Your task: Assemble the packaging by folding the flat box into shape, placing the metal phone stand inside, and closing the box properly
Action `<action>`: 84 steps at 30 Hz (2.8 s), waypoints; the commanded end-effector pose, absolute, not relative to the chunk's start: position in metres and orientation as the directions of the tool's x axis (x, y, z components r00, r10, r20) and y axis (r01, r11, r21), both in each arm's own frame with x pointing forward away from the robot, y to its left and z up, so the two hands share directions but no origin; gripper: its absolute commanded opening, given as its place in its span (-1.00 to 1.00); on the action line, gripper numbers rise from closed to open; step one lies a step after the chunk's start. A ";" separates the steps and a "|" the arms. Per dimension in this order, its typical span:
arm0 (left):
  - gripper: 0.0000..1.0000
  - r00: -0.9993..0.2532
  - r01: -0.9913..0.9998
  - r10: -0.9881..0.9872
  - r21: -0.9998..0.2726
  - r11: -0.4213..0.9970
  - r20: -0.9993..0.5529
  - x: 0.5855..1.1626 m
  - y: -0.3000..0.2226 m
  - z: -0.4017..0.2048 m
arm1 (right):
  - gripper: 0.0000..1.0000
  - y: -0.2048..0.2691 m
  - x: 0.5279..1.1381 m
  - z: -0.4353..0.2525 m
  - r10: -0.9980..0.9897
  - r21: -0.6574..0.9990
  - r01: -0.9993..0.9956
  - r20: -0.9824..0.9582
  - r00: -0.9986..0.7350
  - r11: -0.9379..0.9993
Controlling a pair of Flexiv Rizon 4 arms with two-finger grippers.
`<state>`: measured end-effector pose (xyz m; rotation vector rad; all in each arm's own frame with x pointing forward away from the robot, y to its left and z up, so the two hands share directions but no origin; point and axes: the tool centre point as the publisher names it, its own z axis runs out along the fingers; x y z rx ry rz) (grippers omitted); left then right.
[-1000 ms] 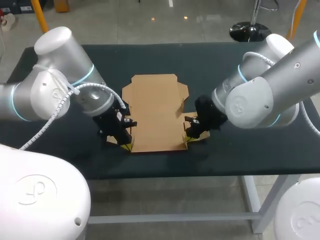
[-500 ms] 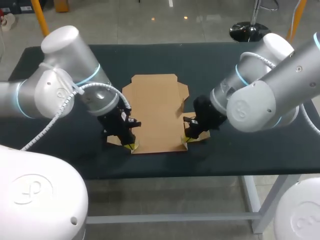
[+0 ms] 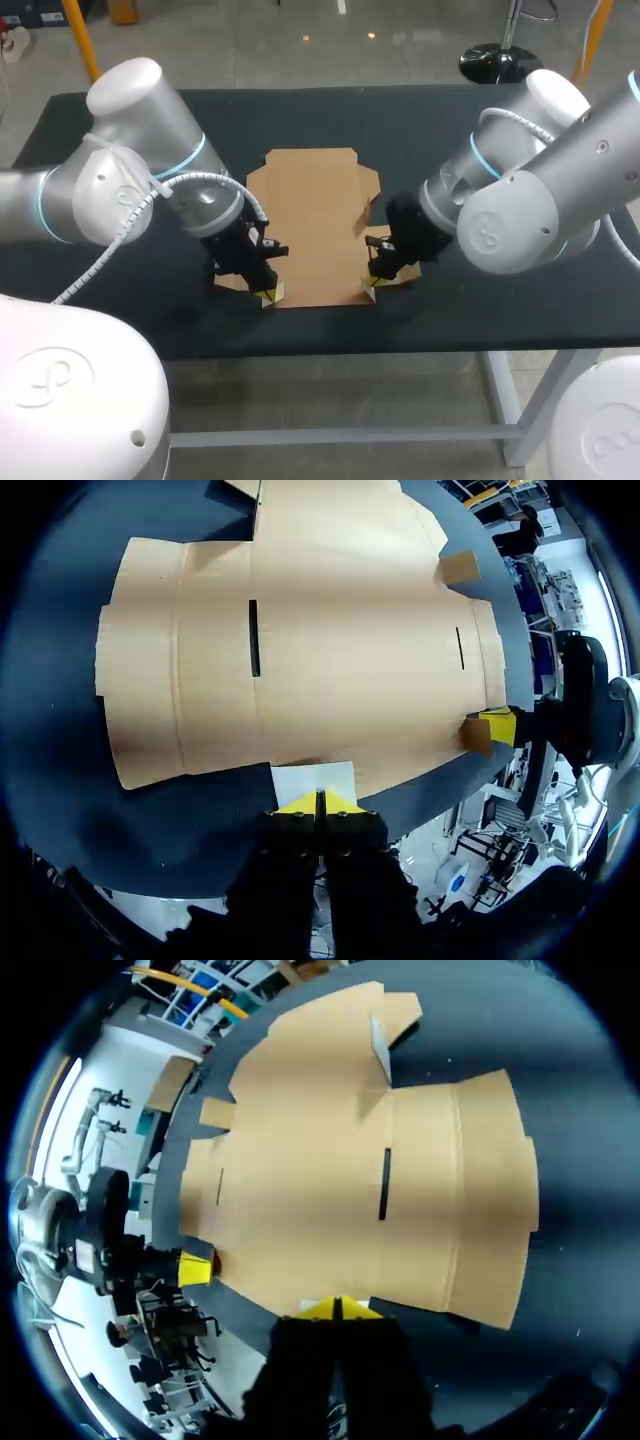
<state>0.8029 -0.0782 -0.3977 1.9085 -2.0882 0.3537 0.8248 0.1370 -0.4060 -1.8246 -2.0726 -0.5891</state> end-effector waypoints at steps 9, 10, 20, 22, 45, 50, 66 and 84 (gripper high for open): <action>-1.00 -0.068 -0.997 -0.924 0.007 0.076 0.377 0.801 -0.083 -0.407 | -1.00 0.141 0.820 -0.410 0.861 0.115 0.989 0.488 -0.141 0.097; -1.00 -0.067 -0.997 -0.923 0.007 0.075 0.379 0.801 -0.083 -0.408 | -1.00 0.141 0.820 -0.409 0.860 0.117 0.988 0.490 -0.143 0.097; -1.00 -0.051 -0.998 -0.925 0.008 0.058 0.377 0.802 -0.084 -0.413 | -1.00 0.143 0.816 -0.409 0.849 0.137 0.986 0.506 -0.154 0.097; -1.00 -0.047 -0.999 -0.926 0.005 0.052 0.375 0.802 -0.084 -0.414 | -1.00 0.144 0.815 -0.410 0.848 0.138 0.986 0.508 -0.154 0.096; -1.00 -0.027 -0.999 -0.929 0.015 0.035 0.369 0.803 -0.085 -0.423 | -1.00 0.158 0.808 -0.423 0.839 0.176 0.974 0.500 -0.213 0.143; -1.00 -0.020 -0.999 -0.928 0.017 0.029 0.373 0.803 -0.083 -0.425 | -1.00 0.160 0.807 -0.432 0.841 0.164 0.975 0.496 -0.213 0.150; -1.00 -0.025 -1.000 -0.920 -0.014 0.021 0.392 0.799 -0.078 -0.413 | -1.00 0.153 0.809 -0.424 0.835 0.197 0.971 0.504 -0.221 0.138; -1.00 -0.116 -0.993 -0.852 -0.076 0.090 0.510 0.816 -0.064 -0.353 | -1.00 0.111 0.845 -0.367 0.728 0.225 0.969 0.648 -0.224 0.098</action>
